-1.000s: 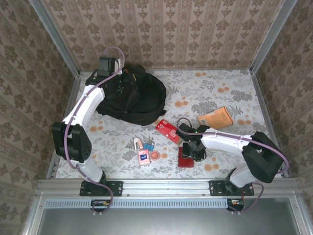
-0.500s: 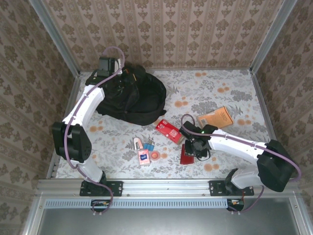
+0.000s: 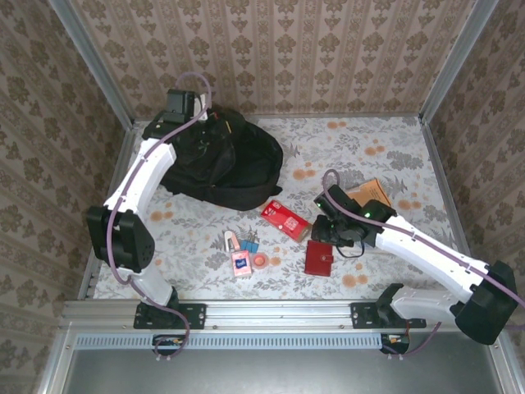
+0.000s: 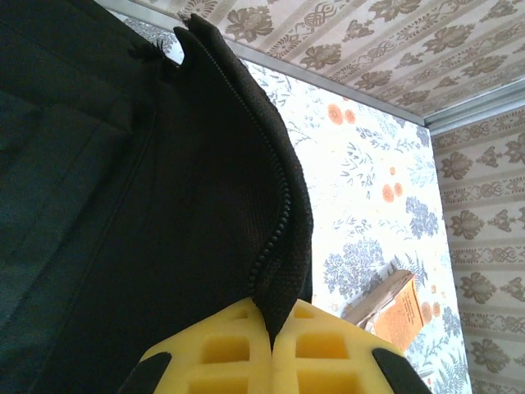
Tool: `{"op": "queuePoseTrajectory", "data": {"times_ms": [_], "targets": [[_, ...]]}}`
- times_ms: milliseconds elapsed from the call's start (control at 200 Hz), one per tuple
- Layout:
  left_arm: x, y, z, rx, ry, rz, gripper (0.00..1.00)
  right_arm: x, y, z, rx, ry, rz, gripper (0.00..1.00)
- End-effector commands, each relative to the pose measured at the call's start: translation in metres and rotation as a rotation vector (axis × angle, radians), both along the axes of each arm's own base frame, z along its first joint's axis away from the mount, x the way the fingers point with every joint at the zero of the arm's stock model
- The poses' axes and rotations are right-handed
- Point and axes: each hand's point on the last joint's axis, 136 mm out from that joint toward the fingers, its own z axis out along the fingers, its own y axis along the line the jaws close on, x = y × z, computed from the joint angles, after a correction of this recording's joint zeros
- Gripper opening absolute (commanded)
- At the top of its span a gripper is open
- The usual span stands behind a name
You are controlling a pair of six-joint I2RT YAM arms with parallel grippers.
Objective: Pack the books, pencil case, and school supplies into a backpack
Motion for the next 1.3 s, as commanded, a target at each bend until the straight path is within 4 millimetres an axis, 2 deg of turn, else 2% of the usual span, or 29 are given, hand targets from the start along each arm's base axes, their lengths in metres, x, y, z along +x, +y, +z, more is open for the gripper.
{"op": "queuePoseTrajectory", "data": {"times_ms": [0,40,95,195,345,420,550,625,640,890,1035,1295], "targets": [[-0.005,-0.009,0.010,0.009,-0.023,-0.048,0.00,-0.007,-0.015,-0.021,-0.062,0.061,0.017,0.63],[-0.006,-0.010,0.007,0.014,-0.018,-0.051,0.00,-0.010,-0.020,-0.034,-0.069,0.091,0.009,0.74],[-0.008,-0.011,0.003,0.017,-0.011,-0.060,0.00,-0.014,-0.027,-0.050,-0.094,0.122,-0.004,0.81],[-0.011,-0.011,-0.005,0.024,0.000,-0.068,0.00,-0.022,-0.031,-0.075,-0.120,0.175,-0.014,0.82],[-0.012,-0.007,-0.010,0.041,-0.005,-0.068,0.00,-0.028,-0.025,-0.101,-0.096,0.231,-0.024,0.84],[-0.011,-0.003,-0.012,0.045,-0.005,-0.055,0.00,-0.026,-0.022,-0.101,-0.114,0.237,-0.030,0.87],[-0.009,0.003,-0.014,0.029,0.003,-0.038,0.00,-0.020,-0.030,-0.084,-0.228,0.201,-0.073,0.88],[-0.008,0.005,-0.014,0.013,0.003,-0.033,0.00,-0.019,-0.024,-0.079,-0.239,0.207,-0.070,0.88],[-0.008,0.005,-0.015,0.010,0.005,-0.032,0.00,-0.021,-0.024,-0.083,-0.262,0.227,-0.072,0.88],[-0.005,0.012,-0.016,-0.026,0.019,-0.015,0.00,-0.019,0.003,-0.089,-0.363,0.281,0.013,0.86],[-0.004,0.015,-0.014,-0.042,0.019,-0.006,0.00,-0.020,0.005,-0.105,-0.428,0.324,0.037,0.83],[-0.004,0.013,-0.016,-0.059,0.027,-0.012,0.00,-0.023,0.002,-0.139,-0.492,0.382,0.049,0.63]]}}
